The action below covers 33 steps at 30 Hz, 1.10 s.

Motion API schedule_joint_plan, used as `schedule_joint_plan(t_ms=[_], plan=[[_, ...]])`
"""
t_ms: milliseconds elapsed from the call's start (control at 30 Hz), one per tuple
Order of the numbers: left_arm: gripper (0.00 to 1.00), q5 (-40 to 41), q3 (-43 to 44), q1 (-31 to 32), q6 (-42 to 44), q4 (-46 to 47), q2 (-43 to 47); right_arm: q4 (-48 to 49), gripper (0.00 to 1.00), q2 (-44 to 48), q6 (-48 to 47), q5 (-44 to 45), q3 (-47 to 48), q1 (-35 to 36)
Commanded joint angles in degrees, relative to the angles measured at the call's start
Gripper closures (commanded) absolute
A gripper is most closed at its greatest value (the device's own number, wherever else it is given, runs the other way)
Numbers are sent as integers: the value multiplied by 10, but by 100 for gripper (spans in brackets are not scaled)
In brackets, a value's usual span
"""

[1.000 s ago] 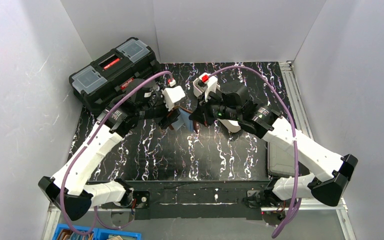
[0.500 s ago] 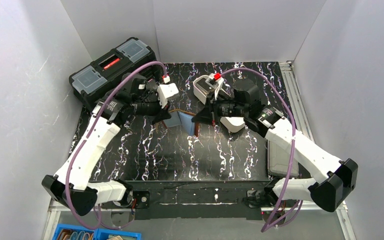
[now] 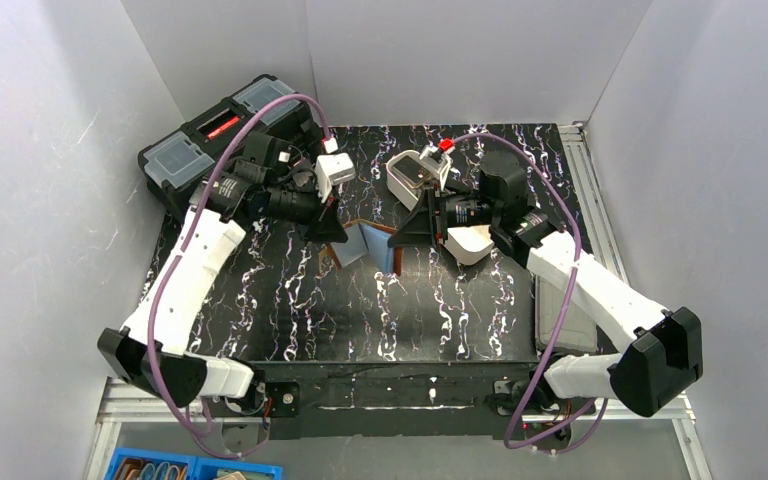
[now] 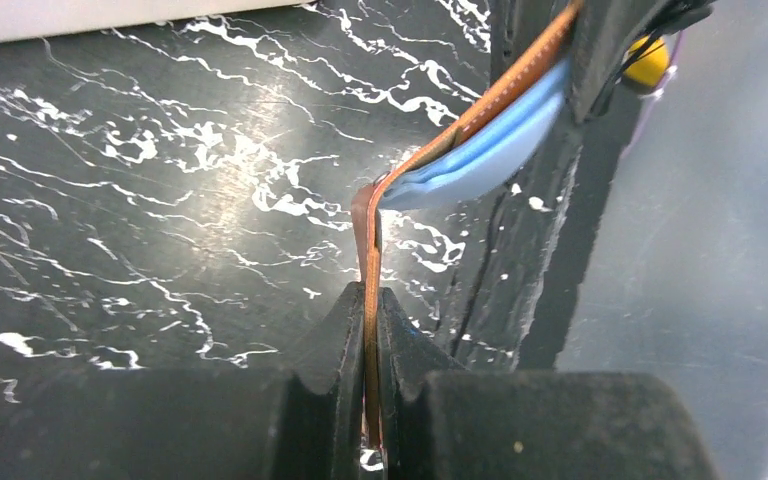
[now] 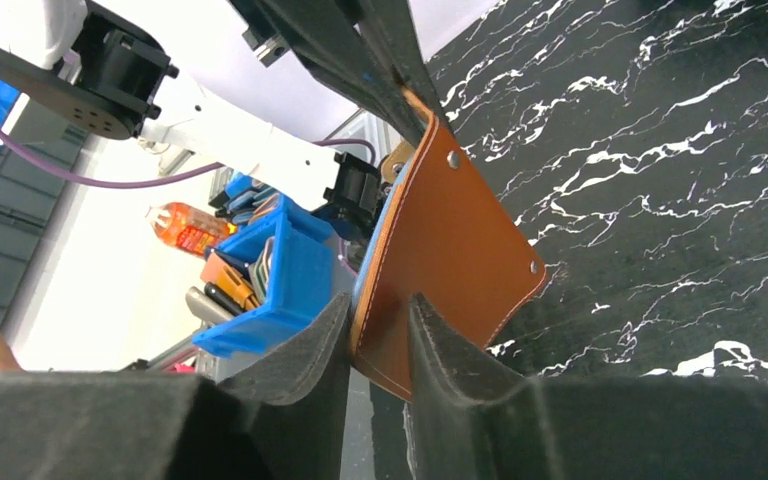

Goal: Put the credit cards into the card holder
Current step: Open the card holder.

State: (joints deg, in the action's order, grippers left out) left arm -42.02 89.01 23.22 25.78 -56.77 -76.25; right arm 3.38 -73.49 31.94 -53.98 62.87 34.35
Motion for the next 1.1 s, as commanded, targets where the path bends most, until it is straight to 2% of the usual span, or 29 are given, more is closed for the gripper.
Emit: schedule_joint_plan(t_ms=[0,133,400,533,633,733,867,1067], plan=[[100,-77,26,-25,-81,-15,-22,6,63,3,-7,3,6,-1],[100,-104,21,-36,-109,-36,-51,-32,48,6,-34,69,-12,-2],[100,-87,6,-36,-141,-28,-58,-26,39,27,-35,149,-58,-4],[100,-27,32,-36,-167,-35,-71,-11,31,47,-32,178,-82,-4],[100,73,56,-30,-182,-58,-92,25,24,70,-22,208,-110,-4],[100,153,83,-24,-182,-111,-138,31,22,86,-18,249,-120,-2],[100,174,66,-20,-194,-131,-157,3,23,113,-32,330,-126,-2],[100,205,50,1,-208,-163,-208,0,28,147,-59,338,-118,30]])
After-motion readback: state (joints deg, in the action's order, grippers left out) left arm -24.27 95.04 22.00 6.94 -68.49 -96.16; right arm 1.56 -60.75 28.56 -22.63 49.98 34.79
